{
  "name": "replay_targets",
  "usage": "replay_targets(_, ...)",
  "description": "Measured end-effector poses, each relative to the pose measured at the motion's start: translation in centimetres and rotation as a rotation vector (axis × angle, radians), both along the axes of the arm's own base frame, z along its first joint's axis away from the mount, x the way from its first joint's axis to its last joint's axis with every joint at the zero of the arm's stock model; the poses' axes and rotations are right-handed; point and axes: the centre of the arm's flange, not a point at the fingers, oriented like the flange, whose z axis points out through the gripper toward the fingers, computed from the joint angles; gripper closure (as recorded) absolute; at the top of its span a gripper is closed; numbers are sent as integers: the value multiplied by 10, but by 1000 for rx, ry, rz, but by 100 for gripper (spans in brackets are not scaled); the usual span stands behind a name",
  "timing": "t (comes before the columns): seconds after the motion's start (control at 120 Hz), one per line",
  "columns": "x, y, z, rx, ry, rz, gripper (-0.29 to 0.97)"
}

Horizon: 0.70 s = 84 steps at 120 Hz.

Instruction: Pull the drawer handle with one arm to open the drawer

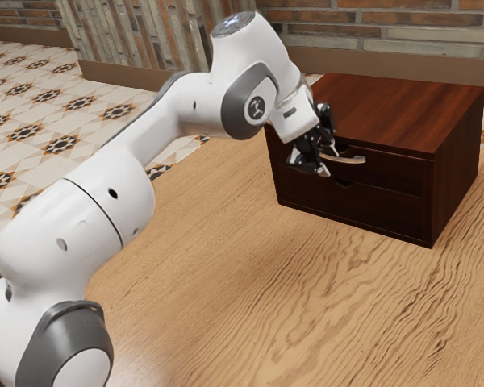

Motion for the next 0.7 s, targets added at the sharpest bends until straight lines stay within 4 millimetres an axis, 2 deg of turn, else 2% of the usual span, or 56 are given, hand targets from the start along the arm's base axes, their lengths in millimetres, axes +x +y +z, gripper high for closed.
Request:
replay_targets(0.142,-2,0,-4,0,11,-1,64)
replay_targets(0.192,-8,1,-7,-1,35,0,66)
replay_targets(0.308,-24,-3,-9,7,62,-3,80)
replay_targets(0.333,-27,-6,-9,9,64,-6,80)
replay_targets(0.375,-35,-11,-5,12,66,-13,73)
replay_targets(0.433,-46,-16,1,12,70,-20,72)
replay_targets(0.5,-57,-18,4,10,74,-25,74)
replay_targets(0.625,-66,-18,-10,9,98,-26,80)
replay_targets(0.667,-71,-19,-10,10,101,-26,85)
replay_targets(0.7,-76,-20,-9,10,101,-27,84)
